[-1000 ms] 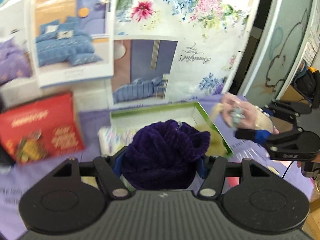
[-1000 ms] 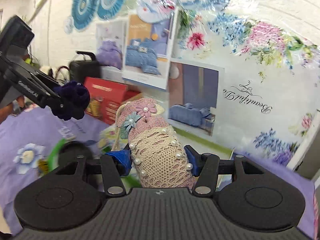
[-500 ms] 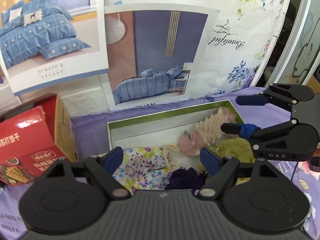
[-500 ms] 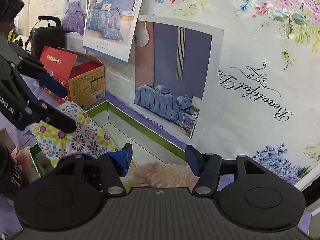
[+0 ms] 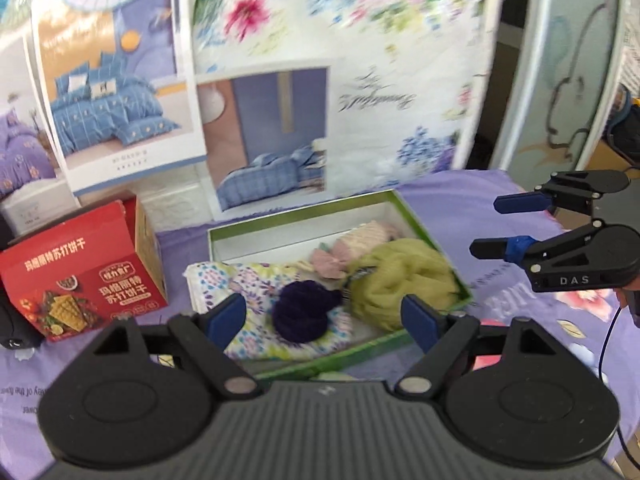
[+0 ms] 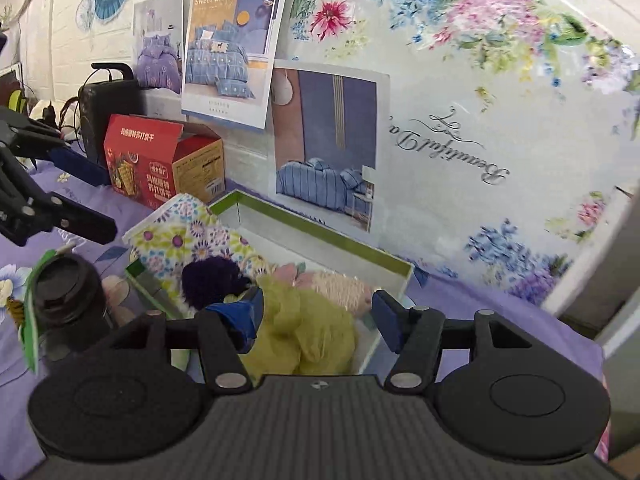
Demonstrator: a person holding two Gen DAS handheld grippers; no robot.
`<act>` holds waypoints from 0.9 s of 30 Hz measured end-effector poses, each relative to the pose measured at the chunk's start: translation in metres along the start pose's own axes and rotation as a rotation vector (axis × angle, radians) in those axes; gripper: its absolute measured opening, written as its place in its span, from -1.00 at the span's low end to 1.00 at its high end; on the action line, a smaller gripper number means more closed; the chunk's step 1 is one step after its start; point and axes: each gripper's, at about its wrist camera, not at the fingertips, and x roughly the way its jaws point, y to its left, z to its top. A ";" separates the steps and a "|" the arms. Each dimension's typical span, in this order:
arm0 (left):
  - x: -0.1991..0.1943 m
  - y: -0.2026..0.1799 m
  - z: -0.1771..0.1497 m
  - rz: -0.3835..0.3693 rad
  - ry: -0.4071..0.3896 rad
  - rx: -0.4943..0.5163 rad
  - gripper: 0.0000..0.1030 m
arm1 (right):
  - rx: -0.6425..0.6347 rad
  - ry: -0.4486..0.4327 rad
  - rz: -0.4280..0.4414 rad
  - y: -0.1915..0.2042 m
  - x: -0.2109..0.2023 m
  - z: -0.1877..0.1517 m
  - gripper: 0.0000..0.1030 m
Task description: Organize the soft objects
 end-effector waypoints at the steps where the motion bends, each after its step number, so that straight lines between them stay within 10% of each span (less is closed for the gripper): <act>1: -0.010 -0.006 -0.003 0.002 -0.015 0.012 0.63 | -0.004 -0.008 -0.007 0.002 -0.011 0.000 -0.12; 3: -0.029 -0.017 -0.008 -0.001 -0.042 0.028 0.90 | -0.003 -0.034 -0.021 0.007 -0.033 0.000 -0.11; 19: -0.115 -0.064 -0.064 -0.006 -0.164 0.112 0.89 | -0.023 -0.105 -0.034 0.064 -0.115 -0.037 -0.06; 27: -0.102 -0.046 -0.127 0.011 -0.119 -0.041 0.89 | 0.132 -0.117 -0.025 0.095 -0.110 -0.108 -0.04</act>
